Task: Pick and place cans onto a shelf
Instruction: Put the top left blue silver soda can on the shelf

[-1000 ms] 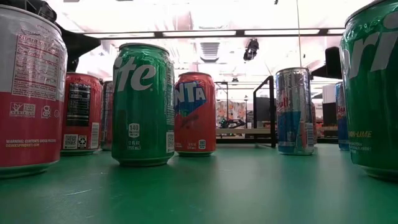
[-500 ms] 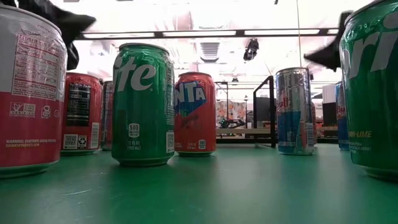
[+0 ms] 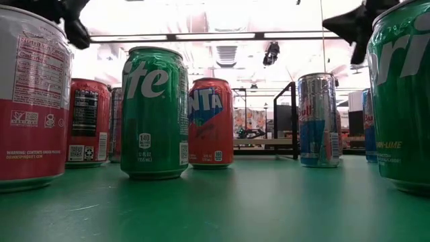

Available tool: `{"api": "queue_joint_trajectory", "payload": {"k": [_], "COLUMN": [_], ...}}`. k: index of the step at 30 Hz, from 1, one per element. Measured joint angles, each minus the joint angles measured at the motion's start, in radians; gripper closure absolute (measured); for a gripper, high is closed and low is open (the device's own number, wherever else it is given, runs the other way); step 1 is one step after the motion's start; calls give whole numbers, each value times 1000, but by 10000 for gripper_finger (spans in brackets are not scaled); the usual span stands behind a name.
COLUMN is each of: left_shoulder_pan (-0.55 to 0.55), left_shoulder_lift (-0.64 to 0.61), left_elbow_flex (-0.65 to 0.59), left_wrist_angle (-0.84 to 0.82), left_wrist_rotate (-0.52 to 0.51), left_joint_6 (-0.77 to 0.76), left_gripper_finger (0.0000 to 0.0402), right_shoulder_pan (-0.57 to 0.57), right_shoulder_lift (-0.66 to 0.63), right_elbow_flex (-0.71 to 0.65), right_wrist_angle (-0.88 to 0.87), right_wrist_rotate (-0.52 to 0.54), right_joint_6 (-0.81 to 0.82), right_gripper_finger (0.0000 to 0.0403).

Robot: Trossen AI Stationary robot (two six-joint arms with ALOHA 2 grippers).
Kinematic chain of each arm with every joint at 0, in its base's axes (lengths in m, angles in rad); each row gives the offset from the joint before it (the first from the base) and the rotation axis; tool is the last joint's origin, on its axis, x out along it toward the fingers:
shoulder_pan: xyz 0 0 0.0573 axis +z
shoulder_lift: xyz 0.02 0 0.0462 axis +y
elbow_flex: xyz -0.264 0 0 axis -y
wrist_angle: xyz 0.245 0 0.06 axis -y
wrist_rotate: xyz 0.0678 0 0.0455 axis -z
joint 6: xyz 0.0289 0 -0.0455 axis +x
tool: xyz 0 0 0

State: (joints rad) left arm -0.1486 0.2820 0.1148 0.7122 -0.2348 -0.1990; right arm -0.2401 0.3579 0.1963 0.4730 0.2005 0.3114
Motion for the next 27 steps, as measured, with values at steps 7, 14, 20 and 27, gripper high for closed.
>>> {"api": "queue_joint_trajectory", "payload": {"k": [7, 14, 20, 27], "left_shoulder_pan": [0, 0, -1, -1], "left_shoulder_lift": [177, 358, 522, 637], "left_elbow_flex": [296, 714, 894, 888], "left_wrist_angle": [-354, -1267, -1670, -1663], "left_wrist_rotate": [3, -97, -116, -99], "left_joint_6": [-28, -252, -338, -287], "left_gripper_finger": [402, 402, 402, 400], "right_shoulder_pan": [0, 0, 0, 0], "right_shoulder_lift": [159, 257, 308, 319], "right_elbow_flex": [220, 439, 563, 577], "right_wrist_angle": [-293, -745, -970, -1000], "right_wrist_rotate": [0, 1, 0, -5], "right_joint_6": [-32, 26, 91, 90], "right_gripper_finger": [394, 394, 394, 394]}}
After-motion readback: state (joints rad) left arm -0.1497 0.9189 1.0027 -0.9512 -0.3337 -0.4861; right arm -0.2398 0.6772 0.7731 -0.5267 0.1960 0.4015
